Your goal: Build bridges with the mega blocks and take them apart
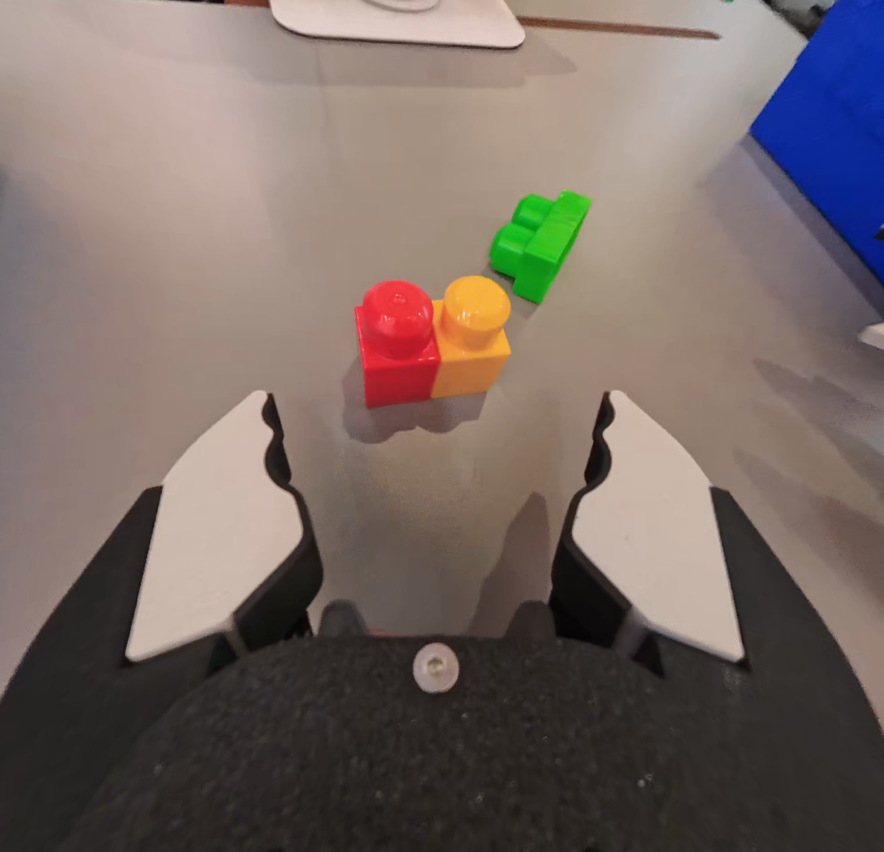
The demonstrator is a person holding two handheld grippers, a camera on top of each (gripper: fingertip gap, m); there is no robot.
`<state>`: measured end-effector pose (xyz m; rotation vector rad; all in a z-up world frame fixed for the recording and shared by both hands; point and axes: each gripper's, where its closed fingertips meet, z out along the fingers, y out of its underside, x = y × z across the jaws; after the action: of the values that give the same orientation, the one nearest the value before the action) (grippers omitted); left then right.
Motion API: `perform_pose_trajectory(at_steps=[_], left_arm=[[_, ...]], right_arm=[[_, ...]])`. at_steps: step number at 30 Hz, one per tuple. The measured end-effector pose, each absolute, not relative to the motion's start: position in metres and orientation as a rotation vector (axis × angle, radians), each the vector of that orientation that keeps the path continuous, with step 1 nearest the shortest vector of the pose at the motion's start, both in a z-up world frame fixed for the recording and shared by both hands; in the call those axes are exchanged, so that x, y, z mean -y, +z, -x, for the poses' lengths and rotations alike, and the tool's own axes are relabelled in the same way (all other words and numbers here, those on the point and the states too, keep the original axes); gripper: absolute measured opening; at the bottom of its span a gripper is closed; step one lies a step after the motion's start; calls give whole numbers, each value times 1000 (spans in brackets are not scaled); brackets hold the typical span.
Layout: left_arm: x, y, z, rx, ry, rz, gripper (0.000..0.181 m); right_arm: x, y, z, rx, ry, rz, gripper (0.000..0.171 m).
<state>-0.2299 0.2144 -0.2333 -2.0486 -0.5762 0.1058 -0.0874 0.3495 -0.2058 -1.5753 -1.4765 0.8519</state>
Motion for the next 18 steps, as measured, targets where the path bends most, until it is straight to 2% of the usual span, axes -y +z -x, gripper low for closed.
perform_pose_trajectory(at_steps=[4, 10, 14, 18], left_arm=[[-201, -226, 220, 487, 40, 2017, 115], [-180, -219, 229, 482, 21, 1972, 109], [-170, -218, 228, 508, -22, 1956, 108], [-161, -219, 225, 502, -62, 1951, 108]], right_arm=[[-352, -211, 97, 1499, 866, 1633, 68], [-352, -221, 163, 1772, 863, 1638, 75], [-349, -245, 199, 1863, 693, 1662, 84], [-347, -259, 217, 1814, 555, 1678, 86]])
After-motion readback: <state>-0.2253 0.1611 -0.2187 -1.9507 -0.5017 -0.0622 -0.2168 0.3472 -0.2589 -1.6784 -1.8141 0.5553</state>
